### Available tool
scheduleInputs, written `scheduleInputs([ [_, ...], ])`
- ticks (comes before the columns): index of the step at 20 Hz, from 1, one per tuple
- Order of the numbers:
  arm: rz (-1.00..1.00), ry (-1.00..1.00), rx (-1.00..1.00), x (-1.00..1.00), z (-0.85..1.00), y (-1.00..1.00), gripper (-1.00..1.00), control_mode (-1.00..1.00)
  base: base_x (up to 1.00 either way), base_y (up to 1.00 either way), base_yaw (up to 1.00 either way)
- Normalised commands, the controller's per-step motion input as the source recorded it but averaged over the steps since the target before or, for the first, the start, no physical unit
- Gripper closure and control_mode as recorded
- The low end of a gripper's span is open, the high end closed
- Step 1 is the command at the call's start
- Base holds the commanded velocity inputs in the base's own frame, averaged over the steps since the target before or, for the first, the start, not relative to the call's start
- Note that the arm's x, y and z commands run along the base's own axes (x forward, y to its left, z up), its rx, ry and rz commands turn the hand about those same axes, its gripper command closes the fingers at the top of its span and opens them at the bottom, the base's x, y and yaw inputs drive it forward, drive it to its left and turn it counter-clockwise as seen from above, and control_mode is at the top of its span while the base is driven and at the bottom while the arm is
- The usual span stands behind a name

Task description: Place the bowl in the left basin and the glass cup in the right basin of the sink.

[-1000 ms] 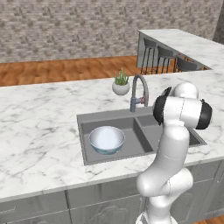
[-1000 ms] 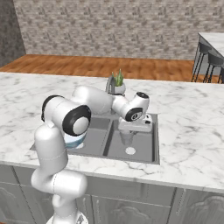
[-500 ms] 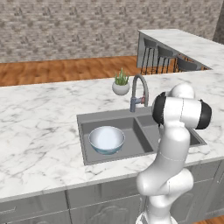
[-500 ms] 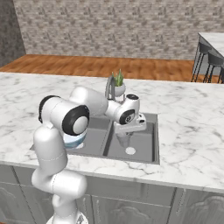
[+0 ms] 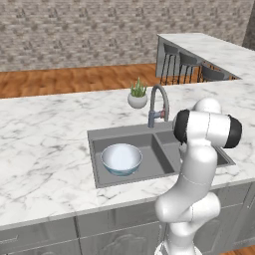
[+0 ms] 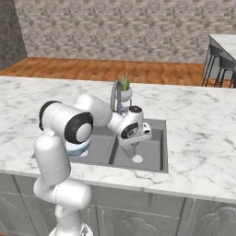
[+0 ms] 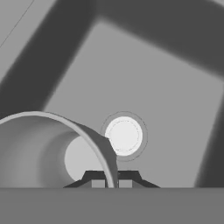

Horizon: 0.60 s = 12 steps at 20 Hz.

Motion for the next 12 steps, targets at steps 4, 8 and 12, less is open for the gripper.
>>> scheduleInputs([
  [4,0.06,-0.08,0.00,0.10,-0.14,-0.08,1.00,-1.00,0.00,0.00,0.00],
  [8,0.08,-0.05,-0.01,0.17,-0.19,-0.02,1.00,-1.00,0.00,0.00,0.00],
  [12,0.09,0.01,-0.02,0.25,-0.34,0.00,1.00,-1.00,0.00,0.00,0.00],
])
